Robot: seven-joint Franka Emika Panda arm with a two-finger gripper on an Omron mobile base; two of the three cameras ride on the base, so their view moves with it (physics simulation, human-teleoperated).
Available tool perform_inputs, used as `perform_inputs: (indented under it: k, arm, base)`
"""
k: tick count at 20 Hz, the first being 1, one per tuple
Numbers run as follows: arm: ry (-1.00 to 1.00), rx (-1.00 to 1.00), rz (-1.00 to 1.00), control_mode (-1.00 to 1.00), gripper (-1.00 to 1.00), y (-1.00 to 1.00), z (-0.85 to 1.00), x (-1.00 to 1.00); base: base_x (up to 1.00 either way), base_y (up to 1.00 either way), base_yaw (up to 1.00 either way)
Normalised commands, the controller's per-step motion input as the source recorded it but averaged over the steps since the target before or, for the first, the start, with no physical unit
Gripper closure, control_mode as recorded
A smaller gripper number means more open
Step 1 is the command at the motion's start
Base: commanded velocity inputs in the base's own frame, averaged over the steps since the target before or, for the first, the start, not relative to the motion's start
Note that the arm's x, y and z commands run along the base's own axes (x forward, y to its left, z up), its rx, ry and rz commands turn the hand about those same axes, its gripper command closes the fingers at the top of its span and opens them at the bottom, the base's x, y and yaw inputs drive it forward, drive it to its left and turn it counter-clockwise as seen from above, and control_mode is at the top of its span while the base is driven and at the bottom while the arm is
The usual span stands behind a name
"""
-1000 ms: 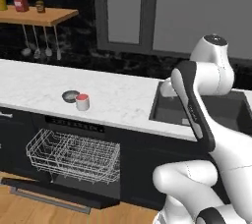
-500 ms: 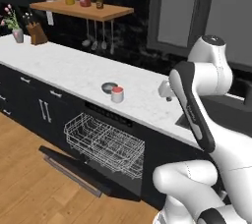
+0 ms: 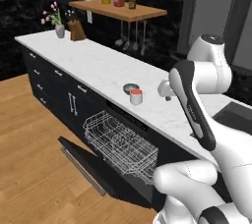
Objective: Pick up the cup and bowl from the counter, place them in the dishwasher, and close the dishwasher door.
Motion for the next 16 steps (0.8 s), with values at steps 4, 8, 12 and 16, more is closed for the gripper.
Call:
perform_inputs:
  k: [4,8,12,16]
  arm:
    - [0.0,0.0,0.0,1.0,-1.0,0.0,0.0,0.0]
    - [0.0,0.0,0.0,1.0,-1.0,0.0,0.0,0.0]
    - [0.0,0.0,0.0,1.0,-1.0,0.0,0.0,0.0]
    - [0.0,0.0,0.0,1.0,-1.0,0.0,0.0,0.0]
  base:
    - [-0.02,-0.11,0.37]
    - [-0.01,-0.09,0.26]
    - [-0.01,-0.32,0.17]
    - [-0.08,-0.25,0.08]
